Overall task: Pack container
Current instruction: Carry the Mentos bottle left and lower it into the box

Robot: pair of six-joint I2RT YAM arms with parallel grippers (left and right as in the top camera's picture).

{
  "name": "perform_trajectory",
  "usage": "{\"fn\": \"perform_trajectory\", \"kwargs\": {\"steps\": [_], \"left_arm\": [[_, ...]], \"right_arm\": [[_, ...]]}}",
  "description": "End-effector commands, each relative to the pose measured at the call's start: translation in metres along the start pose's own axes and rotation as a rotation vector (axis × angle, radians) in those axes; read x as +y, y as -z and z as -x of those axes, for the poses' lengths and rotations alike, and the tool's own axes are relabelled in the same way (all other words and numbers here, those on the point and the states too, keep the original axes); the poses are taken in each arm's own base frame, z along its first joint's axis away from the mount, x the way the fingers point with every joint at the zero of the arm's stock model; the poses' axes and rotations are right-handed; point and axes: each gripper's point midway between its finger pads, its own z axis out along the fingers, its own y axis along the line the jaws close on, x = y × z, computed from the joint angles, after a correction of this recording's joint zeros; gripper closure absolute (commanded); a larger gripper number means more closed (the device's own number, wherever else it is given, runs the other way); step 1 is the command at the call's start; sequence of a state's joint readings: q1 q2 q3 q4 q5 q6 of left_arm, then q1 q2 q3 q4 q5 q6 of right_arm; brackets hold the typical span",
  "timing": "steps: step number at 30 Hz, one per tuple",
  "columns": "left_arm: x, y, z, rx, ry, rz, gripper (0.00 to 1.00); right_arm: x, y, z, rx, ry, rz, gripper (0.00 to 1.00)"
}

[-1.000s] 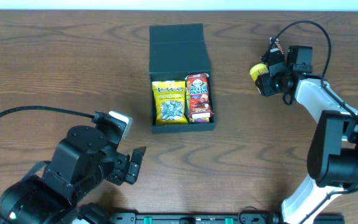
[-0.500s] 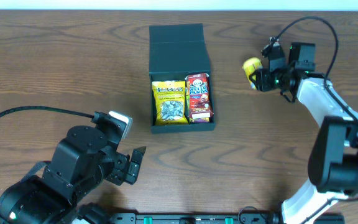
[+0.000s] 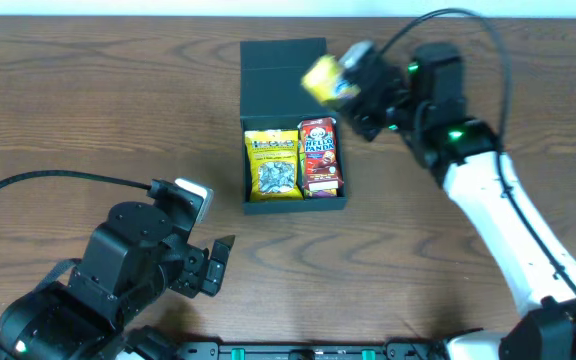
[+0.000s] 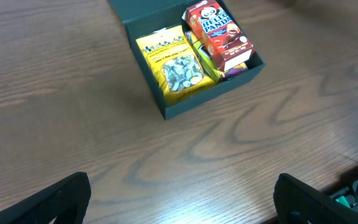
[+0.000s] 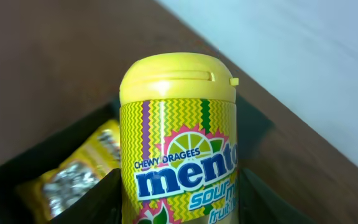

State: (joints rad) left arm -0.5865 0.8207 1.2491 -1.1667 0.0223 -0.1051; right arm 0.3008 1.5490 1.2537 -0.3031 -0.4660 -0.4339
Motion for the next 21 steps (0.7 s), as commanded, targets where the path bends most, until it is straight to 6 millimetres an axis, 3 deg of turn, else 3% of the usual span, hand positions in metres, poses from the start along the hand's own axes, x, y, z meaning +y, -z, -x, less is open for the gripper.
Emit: {"fn": "perform_trajectory", "kwargs": {"steps": [1,6,9,14,21], "left_arm": [[0.0,0.004,0.003,-0.014,0.006,0.003,0.05],[0.0,0.004,0.003,-0.014,0.006,0.003,0.05],[0.0,0.004,0.003,-0.014,0.006,0.003,0.05],[0.0,0.004,0.003,-0.014,0.006,0.003,0.05],[0.0,0.004,0.003,-0.014,0.006,0.003,0.05]], "right_arm": [[0.03,-0.01,0.014,-0.026,0.19,0.074,0.99],[0.071,-0.042,-0.007,0.033,0.321,0.196,0.99],[0.084,-0.064,-0.027,0.083,0.337,0.239,0.99],[0.085,-0.091,-0.058,0.175,0.371,0.223,0.99],[0.08,-0.113,-0.066,0.161,0.423,0.203,0.99]]}}
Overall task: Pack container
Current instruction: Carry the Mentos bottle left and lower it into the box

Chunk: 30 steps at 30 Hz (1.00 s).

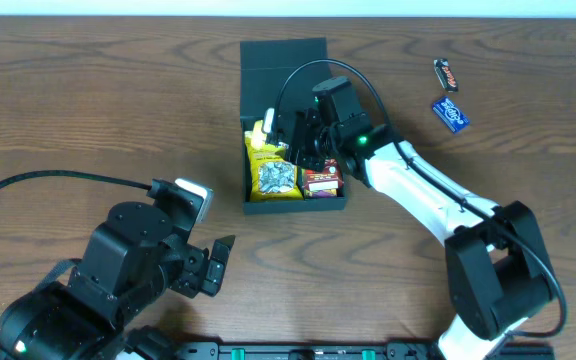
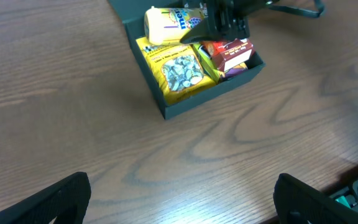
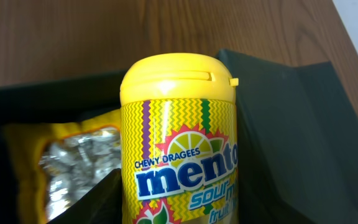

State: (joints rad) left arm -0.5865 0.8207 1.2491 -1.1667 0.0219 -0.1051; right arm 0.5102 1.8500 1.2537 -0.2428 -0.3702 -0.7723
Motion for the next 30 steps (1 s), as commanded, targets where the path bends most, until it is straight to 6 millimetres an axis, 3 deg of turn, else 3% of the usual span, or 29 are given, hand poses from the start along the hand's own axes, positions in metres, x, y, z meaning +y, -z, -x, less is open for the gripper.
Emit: {"fn": "perform_trajectory", "kwargs": {"steps": [1,8,9,11,20,30], "left_arm": [[0.0,0.004,0.003,-0.014,0.006,0.002,0.05],[0.0,0.004,0.003,-0.014,0.006,0.002,0.05],[0.0,0.004,0.003,-0.014,0.006,0.002,0.05],[0.0,0.004,0.003,-0.014,0.006,0.002,0.05],[0.0,0.004,0.003,-0.014,0.006,0.002,0.05],[0.0,0.004,0.003,-0.014,0.006,0.002,0.05]], "right_arm": [[-0.005,-0.003,0.009,-0.02,0.066,-0.019,0.99],[-0.019,-0.005,0.007,-0.007,0.077,-0.087,0.97],[-0.021,-0.005,0.008,-0.009,0.079,-0.094,0.93],[-0.024,-0.005,0.007,0.001,0.074,-0.111,0.64],[-0.029,-0.004,0.004,0.017,0.064,-0.135,0.26],[-0.031,-0.003,0.007,0.003,0.017,-0.144,0.23]]}}
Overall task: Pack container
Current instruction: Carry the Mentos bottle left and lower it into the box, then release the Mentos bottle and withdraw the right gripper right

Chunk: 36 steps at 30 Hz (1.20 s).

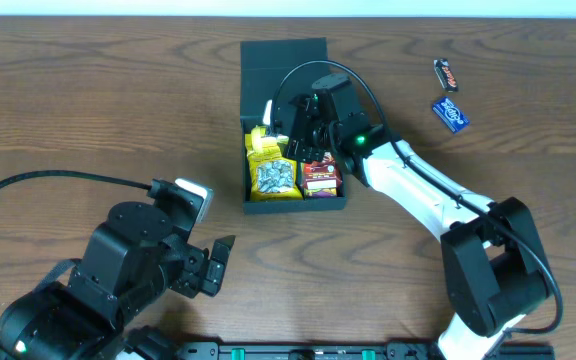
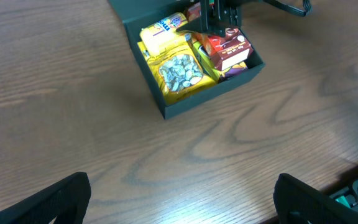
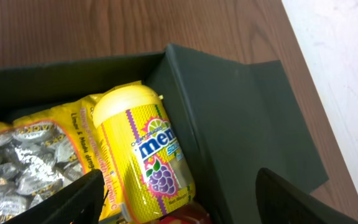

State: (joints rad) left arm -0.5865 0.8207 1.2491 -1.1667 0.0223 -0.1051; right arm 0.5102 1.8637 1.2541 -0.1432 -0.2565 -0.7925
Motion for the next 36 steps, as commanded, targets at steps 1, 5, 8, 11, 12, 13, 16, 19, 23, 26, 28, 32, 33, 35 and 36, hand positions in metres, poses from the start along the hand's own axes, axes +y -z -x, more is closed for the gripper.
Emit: {"fn": "perform_trajectory", "kwargs": {"steps": [1,5,8,11,12,13,16,19,23,26,28,32,33,35,36], "left_arm": [[0.0,0.004,0.003,-0.014,0.006,0.003,0.05],[0.0,0.004,0.003,-0.014,0.006,0.003,0.05],[0.0,0.004,0.003,-0.014,0.006,0.003,0.05],[0.0,0.004,0.003,-0.014,0.006,0.003,0.05],[0.0,0.004,0.003,-0.014,0.006,0.003,0.05],[0.0,0.004,0.003,-0.014,0.006,0.003,0.05],[0.0,0.004,0.003,-0.015,0.006,0.003,0.05],[0.0,0.004,0.003,-0.014,0.006,0.003,0.05],[0.0,0.004,0.003,-0.014,0.006,0.003,0.05],[0.0,0.004,0.003,-0.014,0.006,0.003,0.05],[0.0,0.004,0.003,-0.014,0.006,0.003,0.05],[0.0,0.004,0.003,-0.014,0.006,0.003,0.05],[0.0,0.004,0.003,-0.014,0.006,0.003,0.05],[0.0,0.004,0.003,-0.014,0.006,0.003,0.05],[0.0,0.004,0.003,-0.014,0.006,0.003,0.05]], "right_arm": [[-0.004,-0.001,0.009,-0.022,-0.045,-0.011,0.23],[-0.017,0.012,0.027,-0.078,-0.141,-0.057,0.18],[-0.032,0.033,0.049,-0.145,-0.216,-0.105,0.08],[-0.047,0.067,0.072,-0.218,-0.268,-0.151,0.01],[-0.051,0.082,0.08,-0.244,-0.283,-0.166,0.01],[-0.052,0.091,0.085,-0.258,-0.286,-0.174,0.01],[-0.053,0.119,0.096,-0.279,-0.278,-0.189,0.01],[-0.046,0.14,0.097,-0.266,-0.282,-0.181,0.01],[-0.031,0.153,0.087,-0.208,-0.303,-0.143,0.01],[-0.02,0.159,0.078,-0.167,-0.373,-0.108,0.01],[-0.011,0.16,0.069,-0.123,-0.428,-0.076,0.01],[0.003,0.158,0.048,-0.024,-0.447,-0.045,0.01],[0.0,0.158,0.042,0.0,-0.444,-0.069,0.01],[-0.01,0.158,0.028,0.059,-0.446,-0.143,0.01],[-0.017,0.159,0.021,0.091,-0.447,-0.189,0.01]]}}
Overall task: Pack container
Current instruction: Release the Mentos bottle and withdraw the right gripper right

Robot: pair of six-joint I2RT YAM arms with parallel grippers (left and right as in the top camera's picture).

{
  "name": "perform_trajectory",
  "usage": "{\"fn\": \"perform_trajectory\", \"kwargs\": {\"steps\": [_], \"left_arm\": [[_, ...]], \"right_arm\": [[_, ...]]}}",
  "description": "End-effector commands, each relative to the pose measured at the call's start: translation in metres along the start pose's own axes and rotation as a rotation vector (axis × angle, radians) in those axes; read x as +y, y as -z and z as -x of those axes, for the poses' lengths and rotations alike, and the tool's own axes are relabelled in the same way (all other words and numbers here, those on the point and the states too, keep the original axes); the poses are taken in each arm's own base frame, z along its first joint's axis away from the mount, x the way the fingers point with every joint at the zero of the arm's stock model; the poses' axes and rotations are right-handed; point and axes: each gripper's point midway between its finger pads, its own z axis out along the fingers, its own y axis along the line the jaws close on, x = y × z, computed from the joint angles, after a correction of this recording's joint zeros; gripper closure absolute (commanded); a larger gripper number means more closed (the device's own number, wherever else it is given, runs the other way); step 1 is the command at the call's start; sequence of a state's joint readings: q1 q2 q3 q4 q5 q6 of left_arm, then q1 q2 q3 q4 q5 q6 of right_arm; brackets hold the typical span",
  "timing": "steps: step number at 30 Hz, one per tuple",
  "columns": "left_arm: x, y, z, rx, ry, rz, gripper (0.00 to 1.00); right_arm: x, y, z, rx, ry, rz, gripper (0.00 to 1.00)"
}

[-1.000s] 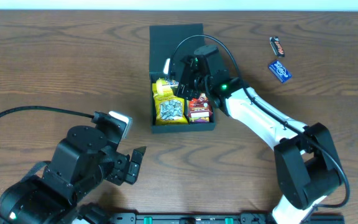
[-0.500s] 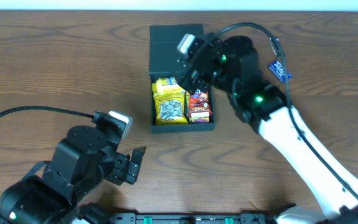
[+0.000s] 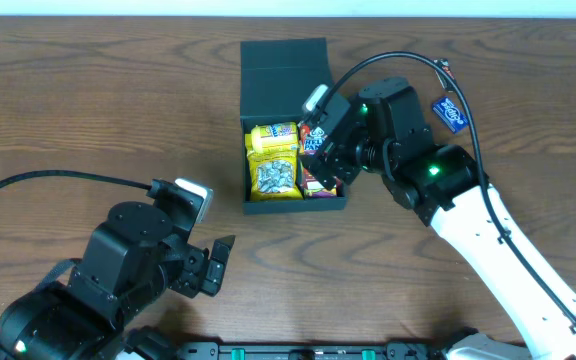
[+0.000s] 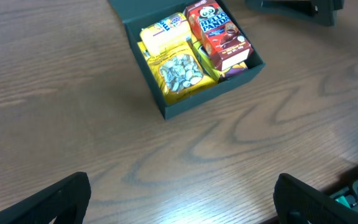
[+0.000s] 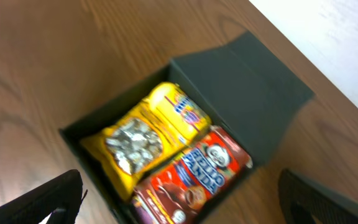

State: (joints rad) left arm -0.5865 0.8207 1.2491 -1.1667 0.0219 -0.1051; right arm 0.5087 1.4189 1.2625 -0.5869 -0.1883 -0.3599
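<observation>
A black box point(image 3: 295, 206) with its lid folded back stands at the middle of the table. Inside lie a yellow Mentos bottle point(image 3: 273, 131) on its side at the back left, a yellow bag of silver sweets point(image 3: 275, 176) in front of it, and a red Hello Panda carton point(image 4: 219, 34) on the right. My right gripper point(image 3: 326, 136) hovers over the box's right side, open and holding nothing. My left gripper point(image 4: 182, 199) is open above bare table, well in front of the box.
At the back right of the table lie a small dark candy bar point(image 3: 442, 71) and a blue packet point(image 3: 450, 113), partly behind the right arm's cable. The left arm's black cable point(image 3: 28, 185) loops across the left of the table.
My right gripper was low inside the box, open beside the Mentos bottle. It is now higher and farther right, and the bottle lies in the box. The left arm has not moved.
My right gripper was shut on the Mentos bottle in the air beside the box's lid. Then it held the bottle low over the box's contents. Then it was open with the bottle lying in the box, and now it is clear of the box.
</observation>
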Motion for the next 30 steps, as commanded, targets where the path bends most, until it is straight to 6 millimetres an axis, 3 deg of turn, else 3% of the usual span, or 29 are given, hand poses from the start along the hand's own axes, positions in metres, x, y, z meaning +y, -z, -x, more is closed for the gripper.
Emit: {"fn": "perform_trajectory", "kwargs": {"steps": [1,4,9,13,19,24,30], "left_arm": [[0.0,0.004,0.003,-0.014,0.006,0.002,0.05],[0.0,0.004,0.003,-0.014,0.006,0.002,0.05],[0.0,0.004,0.003,-0.014,0.006,0.002,0.05],[0.0,0.004,0.003,-0.014,0.006,0.002,0.05],[0.0,0.004,0.003,-0.014,0.006,0.002,0.05],[0.0,0.004,0.003,-0.014,0.006,0.002,0.05],[0.0,0.004,0.003,-0.014,0.006,0.002,0.05]], "right_arm": [[-0.038,0.007,-0.01,0.068,-0.019,-0.211,0.01],[-0.076,0.013,-0.028,0.15,-0.038,-0.397,0.01],[-0.125,0.015,-0.06,0.197,-0.143,-0.453,0.01],[-0.177,0.021,-0.092,0.222,-0.24,-0.547,0.01],[-0.241,0.021,-0.148,0.272,-0.358,-0.656,0.01],[-0.263,0.003,-0.194,0.346,-0.396,-0.658,0.01],[-0.258,-0.03,-0.23,0.308,-0.434,-0.444,0.04]]}}
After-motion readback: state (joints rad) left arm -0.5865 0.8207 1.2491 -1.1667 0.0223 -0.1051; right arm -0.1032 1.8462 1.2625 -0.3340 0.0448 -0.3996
